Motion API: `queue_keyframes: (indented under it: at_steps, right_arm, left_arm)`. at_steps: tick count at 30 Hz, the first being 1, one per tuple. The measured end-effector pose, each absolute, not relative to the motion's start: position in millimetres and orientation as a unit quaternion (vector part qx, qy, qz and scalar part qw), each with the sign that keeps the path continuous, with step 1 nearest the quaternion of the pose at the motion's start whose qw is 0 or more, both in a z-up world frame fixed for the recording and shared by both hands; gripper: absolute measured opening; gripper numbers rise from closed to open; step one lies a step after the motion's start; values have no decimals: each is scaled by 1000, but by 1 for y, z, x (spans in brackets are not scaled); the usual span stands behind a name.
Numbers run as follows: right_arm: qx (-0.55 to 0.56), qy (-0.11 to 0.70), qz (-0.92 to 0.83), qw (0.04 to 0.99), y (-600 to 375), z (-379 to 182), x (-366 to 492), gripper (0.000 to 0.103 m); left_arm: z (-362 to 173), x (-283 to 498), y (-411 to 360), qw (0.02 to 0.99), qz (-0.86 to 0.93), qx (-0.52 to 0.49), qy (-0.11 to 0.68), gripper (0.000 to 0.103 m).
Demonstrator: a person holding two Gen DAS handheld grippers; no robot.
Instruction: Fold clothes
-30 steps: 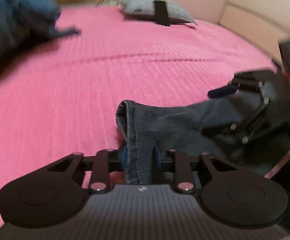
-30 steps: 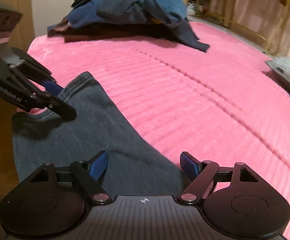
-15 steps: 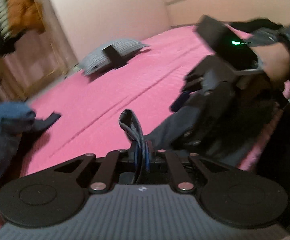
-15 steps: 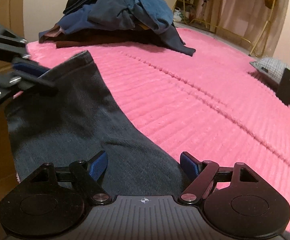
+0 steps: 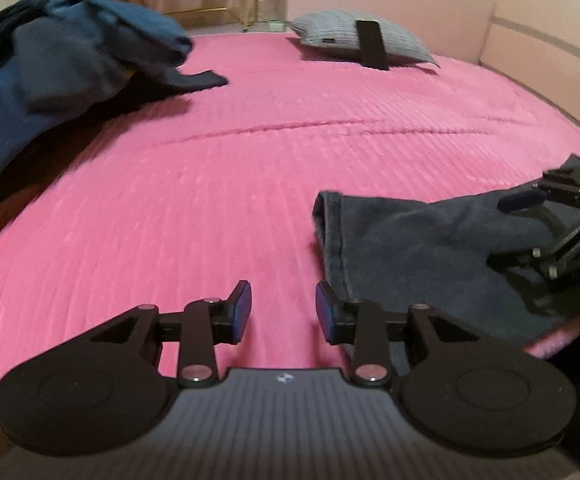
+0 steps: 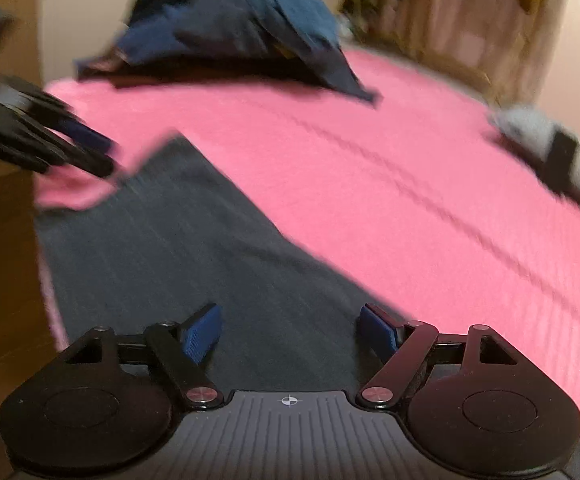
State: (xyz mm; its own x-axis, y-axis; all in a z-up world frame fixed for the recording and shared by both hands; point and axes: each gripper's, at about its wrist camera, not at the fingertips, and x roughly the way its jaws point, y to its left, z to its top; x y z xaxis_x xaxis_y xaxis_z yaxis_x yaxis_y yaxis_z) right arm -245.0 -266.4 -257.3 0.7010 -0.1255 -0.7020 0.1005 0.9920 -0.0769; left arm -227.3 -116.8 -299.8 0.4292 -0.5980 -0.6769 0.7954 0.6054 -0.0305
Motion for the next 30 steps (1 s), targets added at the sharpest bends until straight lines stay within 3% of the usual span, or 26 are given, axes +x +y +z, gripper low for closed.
queue_keyframes:
  at_steps: [4, 9, 14, 16, 21, 23, 26, 30]
  right_arm:
    - [-28, 360, -80, 929, -252, -239, -259, 79]
    - [-45, 339, -36, 939, -214, -230, -278, 79]
    - [-38, 345, -26, 937, -201, -235, -285, 79]
    - [-40, 343, -30, 938, -201, -233, -290, 79]
    - [-33, 327, -61, 942, -215, -223, -310, 79]
    - [-20, 321, -78, 944, -222, -221, -319, 79]
    - [-6, 309, -107, 945, -233, -217, -335, 79]
    - [9, 283, -159, 946, -246, -207, -371, 79]
  left_arm:
    - [-288, -244, -80, 835, -408, 100, 355, 30]
    - [-297, -266, -62, 799, -423, -38, 425, 30]
    - [-328, -274, -76, 747, -426, -180, 477, 32]
    - [-336, -271, -81, 745, -408, -218, 481, 37]
    - [-350, -264, -91, 739, -362, -291, 488, 37]
    - [-351, -263, -96, 738, -350, -304, 490, 35]
    - [-346, -262, -105, 745, -344, -297, 488, 11]
    - [-302, -273, -127, 786, -383, -223, 430, 7]
